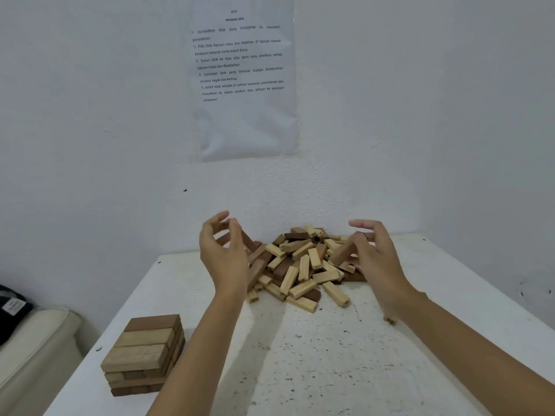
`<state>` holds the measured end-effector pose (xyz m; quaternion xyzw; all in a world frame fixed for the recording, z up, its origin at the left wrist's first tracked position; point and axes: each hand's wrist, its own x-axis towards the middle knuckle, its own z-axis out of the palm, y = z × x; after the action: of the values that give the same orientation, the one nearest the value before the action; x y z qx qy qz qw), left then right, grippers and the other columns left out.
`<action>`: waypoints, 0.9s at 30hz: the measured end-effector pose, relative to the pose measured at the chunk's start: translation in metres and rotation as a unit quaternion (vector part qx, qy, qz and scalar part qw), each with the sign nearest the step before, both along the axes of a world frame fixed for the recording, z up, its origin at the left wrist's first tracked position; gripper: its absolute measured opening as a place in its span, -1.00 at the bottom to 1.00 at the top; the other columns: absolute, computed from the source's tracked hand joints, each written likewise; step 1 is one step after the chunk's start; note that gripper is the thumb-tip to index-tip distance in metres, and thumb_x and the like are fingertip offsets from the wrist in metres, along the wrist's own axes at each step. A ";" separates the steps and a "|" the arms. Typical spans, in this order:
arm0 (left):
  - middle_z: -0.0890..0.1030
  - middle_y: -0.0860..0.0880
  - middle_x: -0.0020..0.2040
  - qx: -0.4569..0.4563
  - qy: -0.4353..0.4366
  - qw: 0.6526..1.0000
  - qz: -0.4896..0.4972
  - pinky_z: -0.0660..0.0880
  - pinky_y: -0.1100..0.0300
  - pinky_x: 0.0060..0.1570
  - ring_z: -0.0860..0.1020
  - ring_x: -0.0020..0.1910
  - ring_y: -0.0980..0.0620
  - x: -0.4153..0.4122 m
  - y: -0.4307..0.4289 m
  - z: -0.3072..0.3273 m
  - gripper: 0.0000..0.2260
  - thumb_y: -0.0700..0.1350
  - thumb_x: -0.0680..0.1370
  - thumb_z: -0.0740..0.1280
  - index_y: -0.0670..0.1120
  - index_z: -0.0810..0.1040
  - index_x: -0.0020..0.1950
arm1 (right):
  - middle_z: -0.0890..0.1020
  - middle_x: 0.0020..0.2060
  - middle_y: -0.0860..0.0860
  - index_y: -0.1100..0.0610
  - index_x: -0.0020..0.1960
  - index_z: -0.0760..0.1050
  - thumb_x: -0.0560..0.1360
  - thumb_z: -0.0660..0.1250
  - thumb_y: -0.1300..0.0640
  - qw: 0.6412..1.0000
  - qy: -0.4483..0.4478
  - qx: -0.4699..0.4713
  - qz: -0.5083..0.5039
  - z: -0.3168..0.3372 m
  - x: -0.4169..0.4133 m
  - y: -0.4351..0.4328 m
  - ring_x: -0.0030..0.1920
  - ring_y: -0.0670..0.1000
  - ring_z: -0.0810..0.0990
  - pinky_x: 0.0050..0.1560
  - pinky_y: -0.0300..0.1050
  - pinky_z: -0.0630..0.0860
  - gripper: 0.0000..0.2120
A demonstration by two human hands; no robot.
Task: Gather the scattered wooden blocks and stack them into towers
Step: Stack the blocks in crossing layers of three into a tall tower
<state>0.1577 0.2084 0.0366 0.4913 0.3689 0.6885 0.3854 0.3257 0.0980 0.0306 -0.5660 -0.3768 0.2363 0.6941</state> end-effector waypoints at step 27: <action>0.62 -0.03 0.01 -0.135 -0.107 0.985 -0.015 0.45 0.31 -0.12 0.58 -0.01 -0.01 -0.013 0.067 -0.033 -0.77 -0.15 0.66 0.12 -0.05 0.53 0.20 | 0.50 0.27 0.03 0.02 0.36 0.46 0.51 0.35 0.30 0.625 -0.646 -0.287 0.331 0.005 -0.035 0.237 0.25 0.03 0.43 0.28 -0.07 0.37 -0.55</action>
<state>0.1445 0.2754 0.0035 0.3640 0.4075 0.6753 0.4954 0.2908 0.3352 0.0353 -0.5810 -0.8034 0.1201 -0.0504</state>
